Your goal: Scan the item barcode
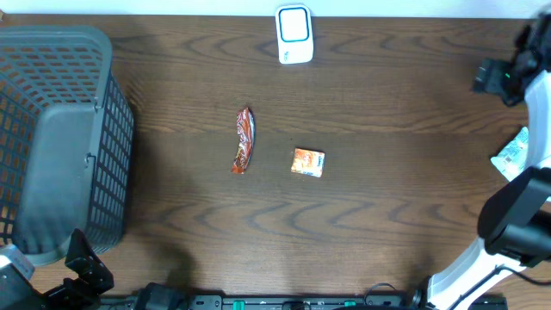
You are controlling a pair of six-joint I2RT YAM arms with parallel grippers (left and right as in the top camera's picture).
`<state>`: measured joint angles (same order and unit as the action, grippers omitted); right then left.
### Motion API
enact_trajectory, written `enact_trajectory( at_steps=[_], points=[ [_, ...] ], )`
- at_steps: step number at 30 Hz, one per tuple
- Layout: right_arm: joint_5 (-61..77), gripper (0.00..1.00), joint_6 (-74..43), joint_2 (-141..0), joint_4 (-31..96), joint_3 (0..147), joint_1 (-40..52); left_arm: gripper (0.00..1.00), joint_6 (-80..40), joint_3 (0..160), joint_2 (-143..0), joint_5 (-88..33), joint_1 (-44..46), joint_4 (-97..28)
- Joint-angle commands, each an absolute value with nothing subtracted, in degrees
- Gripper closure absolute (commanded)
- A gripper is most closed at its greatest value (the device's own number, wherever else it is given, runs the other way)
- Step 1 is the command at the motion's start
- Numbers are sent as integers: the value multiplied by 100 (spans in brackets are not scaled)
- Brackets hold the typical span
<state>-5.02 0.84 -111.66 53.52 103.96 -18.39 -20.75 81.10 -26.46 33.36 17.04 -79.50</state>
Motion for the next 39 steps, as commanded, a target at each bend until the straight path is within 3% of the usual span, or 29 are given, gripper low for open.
enact_trajectory(
  at_steps=[1, 6, 14, 21, 25, 39],
  points=[
    [648, 1, -405, -10873, 5913, 10558, -1168, 2, -2025, 8143, -2650, 3367, 1699, -7950],
    [1374, 1, -1837, -10901, 6707, 10357, -276, 2, -2025, 8143, -2650, 3367, 1699, -7950],
    [1695, 1, -2228, -10910, 7094, 9426, 1546, 2, -2025, 8143, -2650, 3367, 1699, -7950],
    [301, 1, -3306, -10923, 6803, 9347, 2792, 2, -2025, 8143, -2650, 3367, 1699, -7950],
    [51, 1, -3802, -11109, 6744, 9347, 3024, 2, -2025, 8143, -2650, 3367, 1699, -7950],
    [56, 1, -3809, -12263, 5874, 9347, 3037, 2, -2025, 8143, -2650, 3367, 1699, -7950]
  ],
)
